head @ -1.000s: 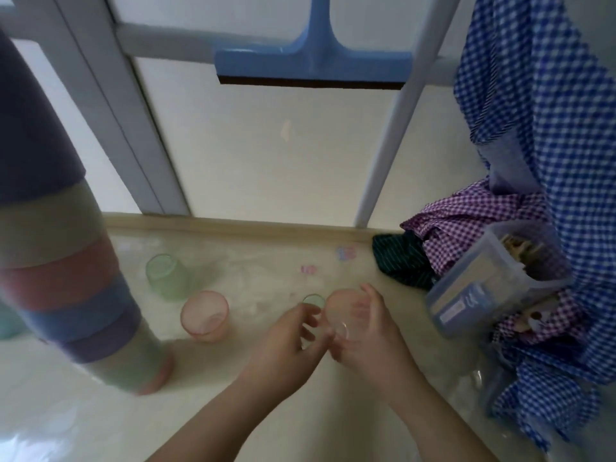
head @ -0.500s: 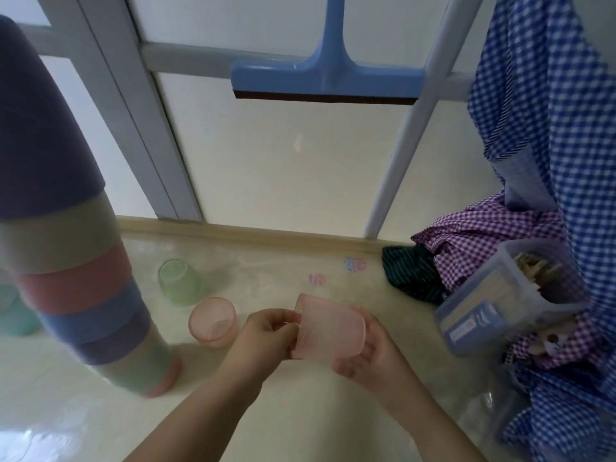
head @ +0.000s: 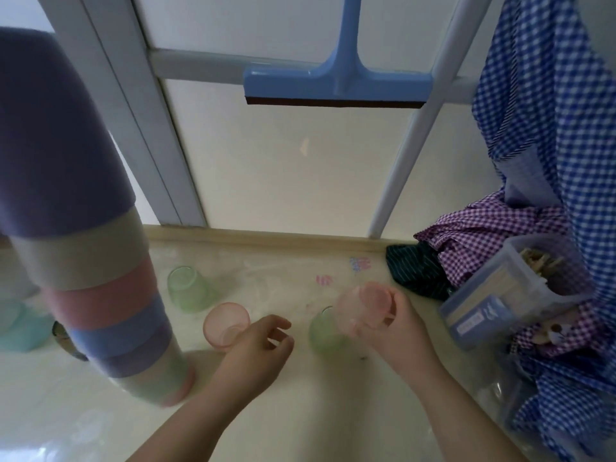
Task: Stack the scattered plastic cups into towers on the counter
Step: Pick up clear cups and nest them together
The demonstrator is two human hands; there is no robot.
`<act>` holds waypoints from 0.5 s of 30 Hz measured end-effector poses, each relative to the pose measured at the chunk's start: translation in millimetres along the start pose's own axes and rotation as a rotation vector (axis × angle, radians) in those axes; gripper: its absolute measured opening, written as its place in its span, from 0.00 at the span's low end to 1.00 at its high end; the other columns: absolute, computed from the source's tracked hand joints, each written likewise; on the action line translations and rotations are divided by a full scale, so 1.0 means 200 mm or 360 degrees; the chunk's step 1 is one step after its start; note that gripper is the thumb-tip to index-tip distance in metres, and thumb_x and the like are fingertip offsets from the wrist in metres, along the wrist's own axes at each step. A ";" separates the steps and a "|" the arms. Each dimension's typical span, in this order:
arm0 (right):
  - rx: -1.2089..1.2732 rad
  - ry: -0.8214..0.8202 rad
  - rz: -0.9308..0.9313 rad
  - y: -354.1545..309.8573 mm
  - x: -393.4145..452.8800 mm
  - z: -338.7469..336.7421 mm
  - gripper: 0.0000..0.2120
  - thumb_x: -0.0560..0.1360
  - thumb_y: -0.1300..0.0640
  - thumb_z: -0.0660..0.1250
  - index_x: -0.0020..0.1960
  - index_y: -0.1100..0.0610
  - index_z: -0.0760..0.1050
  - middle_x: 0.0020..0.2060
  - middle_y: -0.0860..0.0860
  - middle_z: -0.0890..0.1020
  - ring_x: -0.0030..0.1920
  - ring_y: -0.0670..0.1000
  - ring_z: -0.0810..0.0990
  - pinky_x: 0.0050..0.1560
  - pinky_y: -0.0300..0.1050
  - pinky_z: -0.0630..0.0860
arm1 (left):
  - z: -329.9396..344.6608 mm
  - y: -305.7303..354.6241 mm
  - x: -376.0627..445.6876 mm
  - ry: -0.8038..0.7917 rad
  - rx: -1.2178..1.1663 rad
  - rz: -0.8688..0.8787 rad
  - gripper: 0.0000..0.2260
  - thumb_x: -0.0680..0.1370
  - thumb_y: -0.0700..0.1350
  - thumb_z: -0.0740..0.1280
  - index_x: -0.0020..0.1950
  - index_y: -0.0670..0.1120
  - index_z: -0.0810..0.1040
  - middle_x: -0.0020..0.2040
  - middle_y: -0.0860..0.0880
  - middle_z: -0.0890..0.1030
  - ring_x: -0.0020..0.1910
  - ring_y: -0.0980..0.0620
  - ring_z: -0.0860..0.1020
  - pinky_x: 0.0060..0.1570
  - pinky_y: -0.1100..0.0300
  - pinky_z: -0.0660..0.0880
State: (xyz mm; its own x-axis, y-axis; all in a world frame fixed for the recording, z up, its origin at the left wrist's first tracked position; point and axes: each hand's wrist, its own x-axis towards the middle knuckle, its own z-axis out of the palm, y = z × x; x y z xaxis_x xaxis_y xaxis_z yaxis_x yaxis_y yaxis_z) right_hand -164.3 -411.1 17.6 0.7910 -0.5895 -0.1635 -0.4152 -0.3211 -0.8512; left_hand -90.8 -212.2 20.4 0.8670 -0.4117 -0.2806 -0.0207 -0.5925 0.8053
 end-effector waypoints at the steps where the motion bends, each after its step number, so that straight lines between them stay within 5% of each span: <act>1: -0.0091 0.0000 -0.0055 -0.01 0.01 0.02 0.29 0.60 0.55 0.78 0.56 0.50 0.69 0.50 0.47 0.77 0.50 0.49 0.76 0.44 0.40 0.71 | -0.01 -0.01 0.00 0.0019 0.0038 0.0020 0.06 0.75 0.46 0.64 0.51 0.53 0.75 0.42 0.57 0.78 0.37 0.60 0.77 0.31 0.69 0.72; 11: -0.0400 -0.0140 -0.0052 0.06 0.05 0.24 0.28 0.60 0.54 0.77 0.56 0.52 0.69 0.51 0.52 0.78 0.46 0.51 0.76 0.43 0.40 0.69 | -0.05 -0.20 -0.04 0.0192 0.0254 0.0083 0.11 0.74 0.46 0.66 0.56 0.50 0.75 0.46 0.53 0.78 0.40 0.56 0.75 0.44 0.64 0.71; 15: -0.0551 -0.0130 -0.0128 0.03 0.06 0.23 0.35 0.61 0.53 0.76 0.64 0.54 0.66 0.60 0.55 0.74 0.59 0.54 0.72 0.57 0.43 0.69 | -0.06 -0.27 -0.05 0.0372 0.0576 0.0332 0.14 0.70 0.48 0.61 0.51 0.44 0.78 0.45 0.46 0.81 0.42 0.44 0.79 0.42 0.61 0.74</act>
State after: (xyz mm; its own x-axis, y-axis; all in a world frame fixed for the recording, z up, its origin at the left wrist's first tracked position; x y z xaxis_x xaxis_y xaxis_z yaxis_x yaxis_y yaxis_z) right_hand -136.8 -385.3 -12.6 0.8548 -0.4956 -0.1543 -0.4668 -0.6040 -0.6460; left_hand -91.8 -168.3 -13.8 0.9138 -0.4054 0.0258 -0.3423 -0.7340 0.5866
